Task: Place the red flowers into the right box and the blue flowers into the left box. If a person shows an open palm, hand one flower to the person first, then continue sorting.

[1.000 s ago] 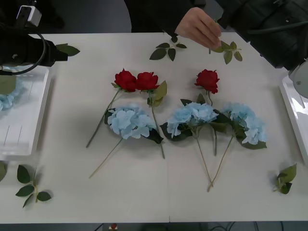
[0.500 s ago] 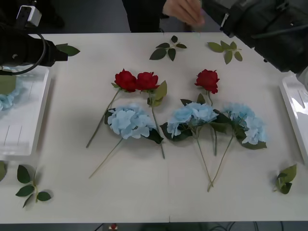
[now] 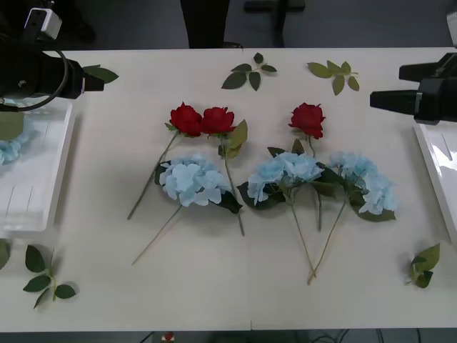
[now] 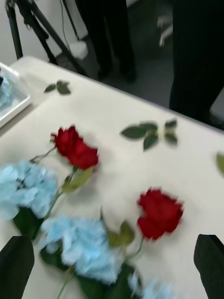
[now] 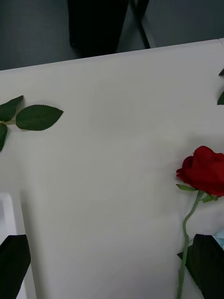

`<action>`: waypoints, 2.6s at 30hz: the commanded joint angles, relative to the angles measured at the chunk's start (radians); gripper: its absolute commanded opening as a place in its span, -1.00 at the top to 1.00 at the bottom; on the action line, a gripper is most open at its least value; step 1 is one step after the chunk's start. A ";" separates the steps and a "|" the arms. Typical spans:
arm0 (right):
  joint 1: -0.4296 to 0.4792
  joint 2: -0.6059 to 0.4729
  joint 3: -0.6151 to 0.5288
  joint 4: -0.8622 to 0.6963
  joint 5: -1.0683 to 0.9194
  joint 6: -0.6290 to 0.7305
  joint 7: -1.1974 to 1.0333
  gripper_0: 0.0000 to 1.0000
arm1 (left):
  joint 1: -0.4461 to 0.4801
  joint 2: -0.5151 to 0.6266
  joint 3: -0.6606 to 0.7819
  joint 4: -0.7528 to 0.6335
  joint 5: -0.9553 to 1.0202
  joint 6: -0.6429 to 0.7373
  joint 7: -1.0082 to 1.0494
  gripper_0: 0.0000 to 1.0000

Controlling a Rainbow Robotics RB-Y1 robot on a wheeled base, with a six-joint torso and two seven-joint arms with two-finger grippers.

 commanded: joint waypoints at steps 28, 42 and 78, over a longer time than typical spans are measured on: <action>0.114 0.063 0.371 -0.169 0.848 0.379 -1.370 -1.00 | 0.025 -0.074 -0.058 -0.029 -0.052 -0.103 -0.084 -1.00; 0.063 0.229 0.482 -0.066 1.078 0.406 -1.396 -1.00 | 0.007 -0.240 -0.271 0.075 -0.263 -0.166 -0.079 -1.00; 0.056 0.330 0.615 0.092 1.276 0.340 -1.404 -0.58 | -0.159 -0.327 -0.440 0.597 -0.365 -0.457 -0.090 1.00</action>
